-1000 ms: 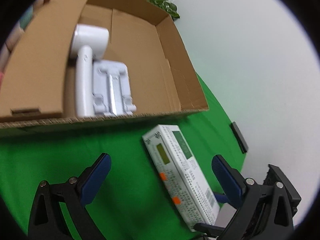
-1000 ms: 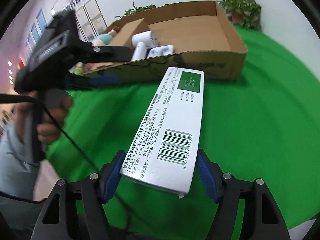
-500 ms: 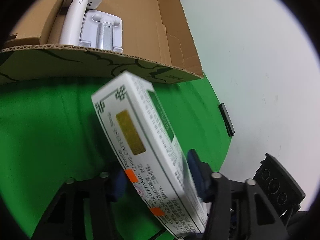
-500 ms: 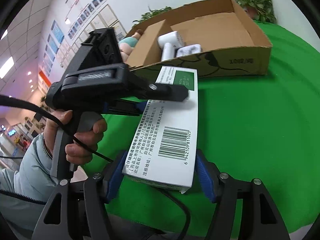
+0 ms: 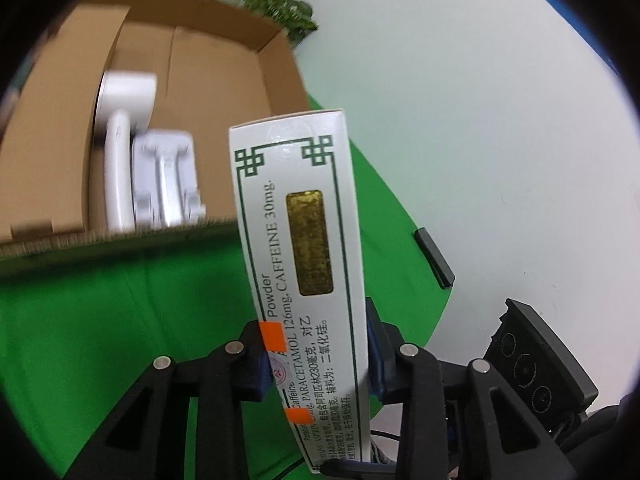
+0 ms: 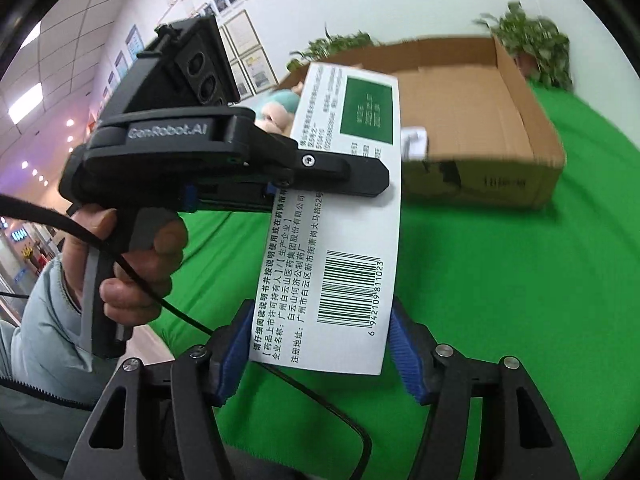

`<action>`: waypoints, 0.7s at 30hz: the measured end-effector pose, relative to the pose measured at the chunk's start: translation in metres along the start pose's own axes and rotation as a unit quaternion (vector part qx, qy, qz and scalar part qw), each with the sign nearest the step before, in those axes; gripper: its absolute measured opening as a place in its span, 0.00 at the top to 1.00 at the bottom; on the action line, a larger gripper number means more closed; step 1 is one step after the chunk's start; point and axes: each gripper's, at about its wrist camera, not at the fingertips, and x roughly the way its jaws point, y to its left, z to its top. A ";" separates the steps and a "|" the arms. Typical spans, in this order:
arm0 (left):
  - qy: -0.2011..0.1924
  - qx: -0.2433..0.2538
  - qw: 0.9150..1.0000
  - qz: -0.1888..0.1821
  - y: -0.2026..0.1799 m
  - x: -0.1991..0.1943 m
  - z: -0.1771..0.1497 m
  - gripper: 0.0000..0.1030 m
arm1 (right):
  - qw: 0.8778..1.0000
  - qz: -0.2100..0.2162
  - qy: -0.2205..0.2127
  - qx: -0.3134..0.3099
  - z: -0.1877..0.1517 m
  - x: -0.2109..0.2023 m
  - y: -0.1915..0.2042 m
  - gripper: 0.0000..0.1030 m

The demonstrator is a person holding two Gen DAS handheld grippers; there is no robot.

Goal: Organize objects
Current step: 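Lift the medicine box upright with the right gripper and carry it over the box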

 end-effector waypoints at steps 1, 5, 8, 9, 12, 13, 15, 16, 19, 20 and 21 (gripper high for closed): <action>-0.006 0.008 1.000 0.002 -0.005 -0.004 0.005 0.67 | 1.000 -0.002 -0.008 -0.006 0.006 -0.003 0.001 0.41; -0.029 0.042 0.999 0.011 -0.025 -0.019 0.030 0.68 | 0.999 -0.009 -0.039 -0.021 0.030 -0.016 0.002 0.42; -0.038 0.061 0.997 0.015 -0.036 -0.027 0.047 0.68 | 0.998 -0.012 -0.058 -0.029 0.045 -0.024 0.002 0.42; -0.039 0.067 0.997 0.015 -0.038 -0.029 0.051 0.68 | 0.998 -0.012 -0.062 -0.030 0.050 -0.025 0.001 0.42; -0.036 0.072 0.997 0.018 -0.041 -0.026 0.066 0.68 | 0.997 -0.017 -0.063 -0.038 0.062 -0.029 -0.006 0.42; -0.033 0.070 0.997 0.018 -0.038 -0.022 0.075 0.68 | 0.997 -0.018 -0.060 -0.039 0.074 -0.021 -0.009 0.42; -0.029 0.060 0.998 0.019 -0.033 -0.018 0.094 0.68 | 0.998 -0.015 -0.052 -0.033 0.097 -0.010 -0.021 0.42; -0.029 0.056 0.998 0.018 -0.033 -0.015 0.101 0.68 | 0.998 -0.014 -0.051 -0.030 0.106 -0.007 -0.026 0.42; -0.025 0.036 0.999 0.011 -0.023 -0.004 0.130 0.68 | 0.999 -0.012 -0.047 -0.021 0.132 -0.001 -0.041 0.42; -0.024 0.029 0.999 0.009 -0.019 0.000 0.138 0.68 | 0.999 -0.010 -0.046 -0.017 0.140 0.001 -0.046 0.42; -0.024 0.024 0.999 0.008 -0.016 0.002 0.143 0.68 | 0.999 -0.010 -0.043 -0.013 0.147 0.004 -0.050 0.42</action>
